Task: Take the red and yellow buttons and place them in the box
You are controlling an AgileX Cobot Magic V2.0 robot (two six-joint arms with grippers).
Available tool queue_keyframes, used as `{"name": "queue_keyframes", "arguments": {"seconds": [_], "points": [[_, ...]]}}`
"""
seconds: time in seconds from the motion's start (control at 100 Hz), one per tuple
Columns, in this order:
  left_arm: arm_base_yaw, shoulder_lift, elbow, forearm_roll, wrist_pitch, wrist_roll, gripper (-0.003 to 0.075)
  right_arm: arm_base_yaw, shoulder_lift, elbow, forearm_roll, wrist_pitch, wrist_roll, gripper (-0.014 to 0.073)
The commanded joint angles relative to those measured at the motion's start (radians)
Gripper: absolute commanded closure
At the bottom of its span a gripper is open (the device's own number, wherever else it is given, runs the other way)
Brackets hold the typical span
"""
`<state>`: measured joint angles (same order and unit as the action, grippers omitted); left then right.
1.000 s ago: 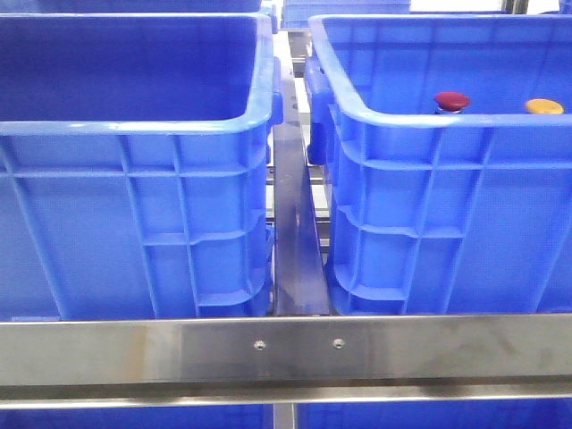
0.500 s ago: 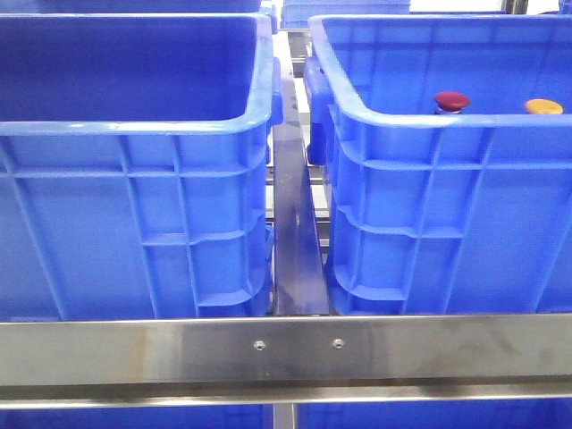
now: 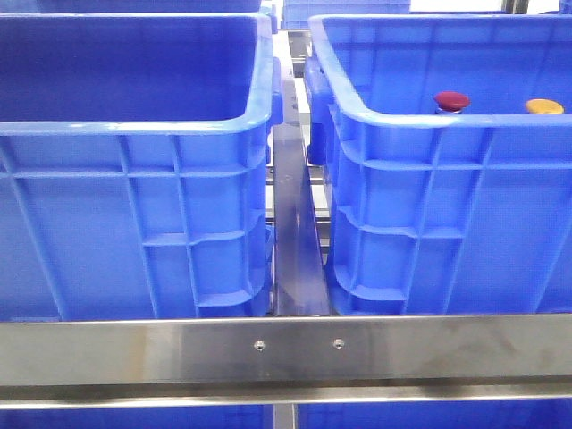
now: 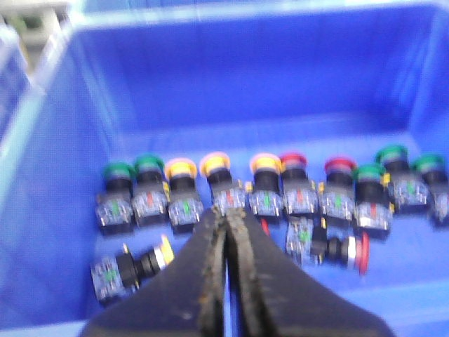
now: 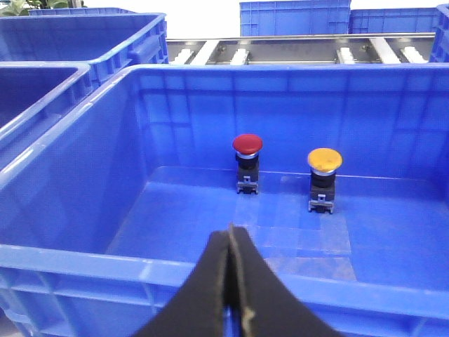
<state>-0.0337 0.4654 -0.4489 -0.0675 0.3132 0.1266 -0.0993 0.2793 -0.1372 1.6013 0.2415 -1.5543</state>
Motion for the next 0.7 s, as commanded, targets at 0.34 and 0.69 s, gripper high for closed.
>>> {"name": "queue_keyframes", "arguments": {"seconds": [0.34, 0.69], "points": [[0.093, -0.274, 0.266, 0.001, -0.305, -0.028, 0.0740, -0.006, 0.005, -0.026, 0.013, 0.015, -0.011, 0.0664], [0.093, -0.491, 0.503, 0.035, -0.285, -0.116, 0.0740, -0.006, 0.006, -0.025, 0.013, 0.019, -0.011, 0.0664]]}}
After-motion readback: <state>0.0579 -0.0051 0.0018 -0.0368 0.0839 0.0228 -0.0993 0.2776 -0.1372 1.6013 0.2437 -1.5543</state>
